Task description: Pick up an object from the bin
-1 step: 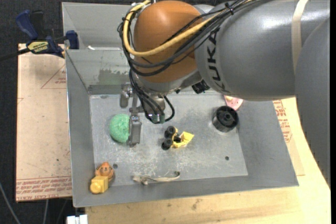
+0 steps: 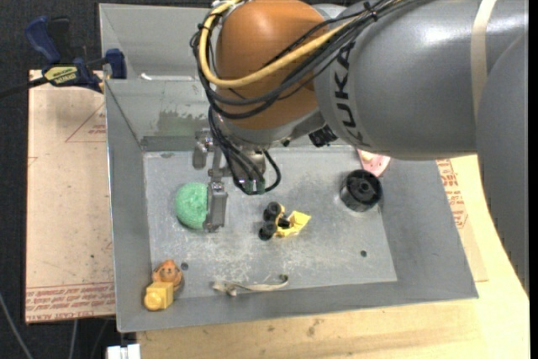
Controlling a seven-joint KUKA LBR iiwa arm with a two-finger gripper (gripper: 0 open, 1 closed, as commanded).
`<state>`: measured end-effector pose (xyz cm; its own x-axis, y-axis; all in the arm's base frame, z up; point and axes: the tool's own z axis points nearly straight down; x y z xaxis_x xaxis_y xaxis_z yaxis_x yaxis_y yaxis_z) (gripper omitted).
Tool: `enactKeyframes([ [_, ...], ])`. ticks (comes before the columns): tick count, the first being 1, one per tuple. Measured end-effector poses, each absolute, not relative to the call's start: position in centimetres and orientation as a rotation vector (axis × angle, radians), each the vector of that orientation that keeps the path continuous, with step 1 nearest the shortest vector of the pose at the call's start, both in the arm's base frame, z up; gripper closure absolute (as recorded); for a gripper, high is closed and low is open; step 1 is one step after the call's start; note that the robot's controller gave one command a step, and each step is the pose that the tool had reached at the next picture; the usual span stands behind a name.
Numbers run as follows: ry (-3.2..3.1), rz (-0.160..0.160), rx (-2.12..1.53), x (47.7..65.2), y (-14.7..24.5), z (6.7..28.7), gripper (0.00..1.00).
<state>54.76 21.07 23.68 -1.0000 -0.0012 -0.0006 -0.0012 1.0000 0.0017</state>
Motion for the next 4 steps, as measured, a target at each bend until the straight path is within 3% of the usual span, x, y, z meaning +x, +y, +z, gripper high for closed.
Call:
enactKeyframes([
  [1,3.136,0.004,-0.085,55.7,20.4,20.7,0.00],
  [2,3.142,0.002,0.033,55.4,19.8,19.1,0.00],
  [3,3.130,0.006,0.174,57.5,20.1,15.5,0.00],
  [4,3.132,-0.001,0.274,57.3,19.7,12.9,0.00],
])
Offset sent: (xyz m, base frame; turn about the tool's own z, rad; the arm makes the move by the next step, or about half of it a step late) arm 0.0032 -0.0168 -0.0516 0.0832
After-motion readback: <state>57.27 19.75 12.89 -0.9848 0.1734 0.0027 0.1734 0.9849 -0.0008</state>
